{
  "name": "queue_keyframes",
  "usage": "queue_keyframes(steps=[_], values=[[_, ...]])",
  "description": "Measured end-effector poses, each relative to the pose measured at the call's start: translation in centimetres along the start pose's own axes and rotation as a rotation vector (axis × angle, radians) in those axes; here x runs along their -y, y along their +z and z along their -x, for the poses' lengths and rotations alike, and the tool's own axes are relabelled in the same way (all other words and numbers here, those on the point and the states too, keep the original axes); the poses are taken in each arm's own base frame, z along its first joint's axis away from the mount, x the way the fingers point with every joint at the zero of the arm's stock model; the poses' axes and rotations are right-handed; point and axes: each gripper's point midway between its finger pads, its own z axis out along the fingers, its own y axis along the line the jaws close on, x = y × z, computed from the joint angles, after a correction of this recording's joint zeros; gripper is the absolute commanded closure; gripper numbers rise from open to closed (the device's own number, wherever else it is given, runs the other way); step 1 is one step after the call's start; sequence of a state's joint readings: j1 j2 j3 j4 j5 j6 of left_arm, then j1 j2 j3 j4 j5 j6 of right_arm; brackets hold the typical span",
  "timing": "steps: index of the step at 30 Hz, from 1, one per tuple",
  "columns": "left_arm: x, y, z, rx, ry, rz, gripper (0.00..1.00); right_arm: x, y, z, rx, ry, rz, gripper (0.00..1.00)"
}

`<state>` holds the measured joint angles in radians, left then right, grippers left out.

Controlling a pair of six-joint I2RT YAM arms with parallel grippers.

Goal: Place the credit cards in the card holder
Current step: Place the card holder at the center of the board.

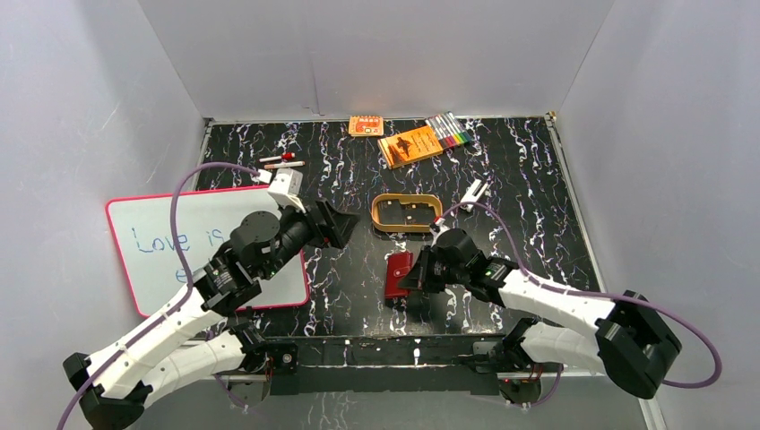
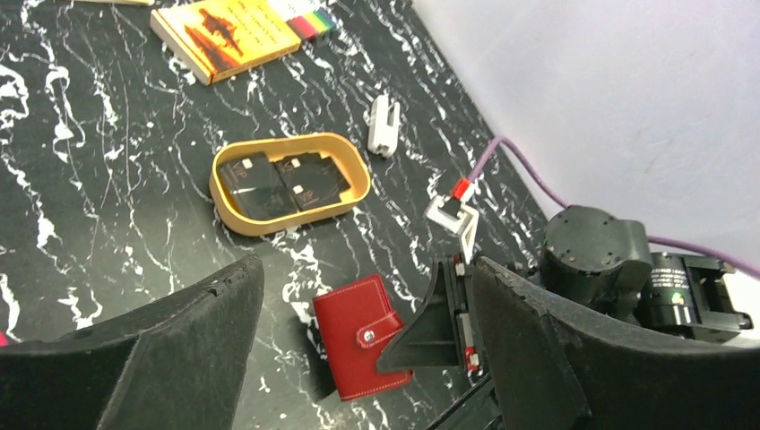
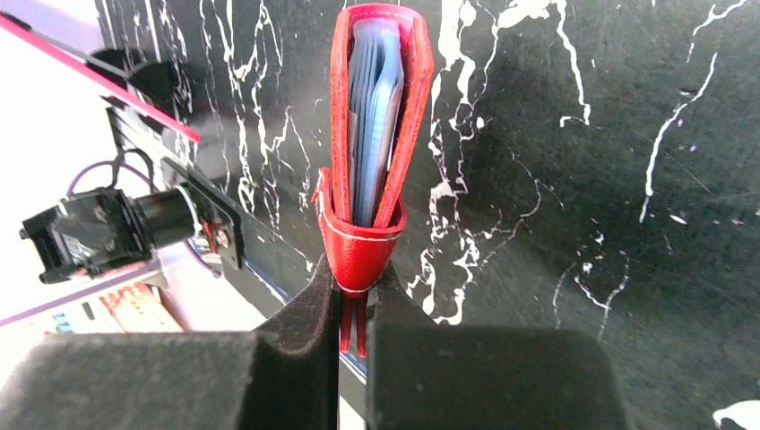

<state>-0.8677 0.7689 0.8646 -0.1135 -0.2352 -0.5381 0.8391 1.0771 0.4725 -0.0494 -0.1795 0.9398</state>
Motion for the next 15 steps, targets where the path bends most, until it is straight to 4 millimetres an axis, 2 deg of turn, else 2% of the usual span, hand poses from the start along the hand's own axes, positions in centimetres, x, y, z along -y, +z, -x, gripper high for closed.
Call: queue_keyframes(steps=[5, 10, 15], values=[[-0.9, 0.4, -1.8, -0.056, 0.025, 0.024, 0.18, -0.3, 1.0, 0.6, 0.025, 0.076, 0.010, 1.00], [-1.4, 0.5, -2.8, -0.086, 0.041, 0.041, 0.18, -0.6, 1.7, 1.1, 0.044, 0.114, 0.025, 1.00], [-1.9, 0.6, -3.9, -0.111, 0.047, 0.048, 0.19, 1.2, 2.3, -0.1, 0.029, 0.168, 0.006, 1.00]])
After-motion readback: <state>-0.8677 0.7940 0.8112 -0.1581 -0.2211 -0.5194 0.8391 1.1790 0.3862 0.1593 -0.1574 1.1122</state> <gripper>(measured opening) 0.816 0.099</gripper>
